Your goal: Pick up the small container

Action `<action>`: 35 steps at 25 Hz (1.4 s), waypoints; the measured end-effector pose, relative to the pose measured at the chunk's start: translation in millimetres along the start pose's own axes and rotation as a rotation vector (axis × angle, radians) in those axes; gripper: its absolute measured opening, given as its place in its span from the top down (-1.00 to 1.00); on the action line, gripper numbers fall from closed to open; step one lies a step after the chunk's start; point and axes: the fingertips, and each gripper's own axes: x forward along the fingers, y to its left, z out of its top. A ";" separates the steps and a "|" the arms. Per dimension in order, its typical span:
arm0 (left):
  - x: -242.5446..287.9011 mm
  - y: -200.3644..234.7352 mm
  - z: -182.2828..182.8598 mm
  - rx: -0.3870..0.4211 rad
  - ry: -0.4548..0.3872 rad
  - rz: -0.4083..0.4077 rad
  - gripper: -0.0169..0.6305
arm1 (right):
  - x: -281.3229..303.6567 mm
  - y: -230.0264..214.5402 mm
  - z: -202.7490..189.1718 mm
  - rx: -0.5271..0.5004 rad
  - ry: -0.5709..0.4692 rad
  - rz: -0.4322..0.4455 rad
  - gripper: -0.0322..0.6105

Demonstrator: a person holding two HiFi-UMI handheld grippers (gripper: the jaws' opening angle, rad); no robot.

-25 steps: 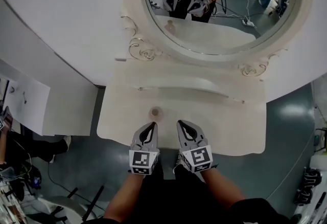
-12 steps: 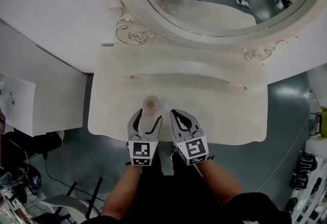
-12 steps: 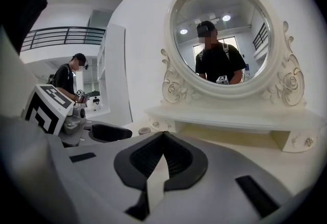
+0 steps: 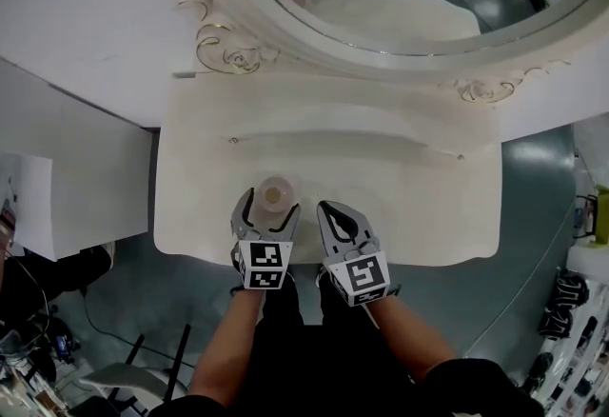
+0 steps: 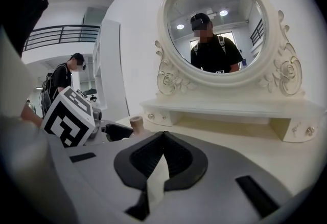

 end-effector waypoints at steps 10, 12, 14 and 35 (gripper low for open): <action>21.2 2.5 -4.0 0.004 0.055 -0.011 -0.29 | 9.1 -8.7 -2.8 0.020 0.007 0.001 0.92; 23.5 2.8 -4.8 0.004 0.066 -0.017 -0.29 | 10.2 -10.2 -3.2 0.023 0.008 0.001 0.91; 25.6 2.5 -6.5 0.003 0.076 -0.025 -0.29 | 10.6 -11.3 -3.6 0.028 0.010 -0.001 0.91; 31.8 1.5 -10.4 0.022 0.124 -0.048 -0.27 | 4.5 -10.0 -13.4 0.042 0.026 -0.007 0.91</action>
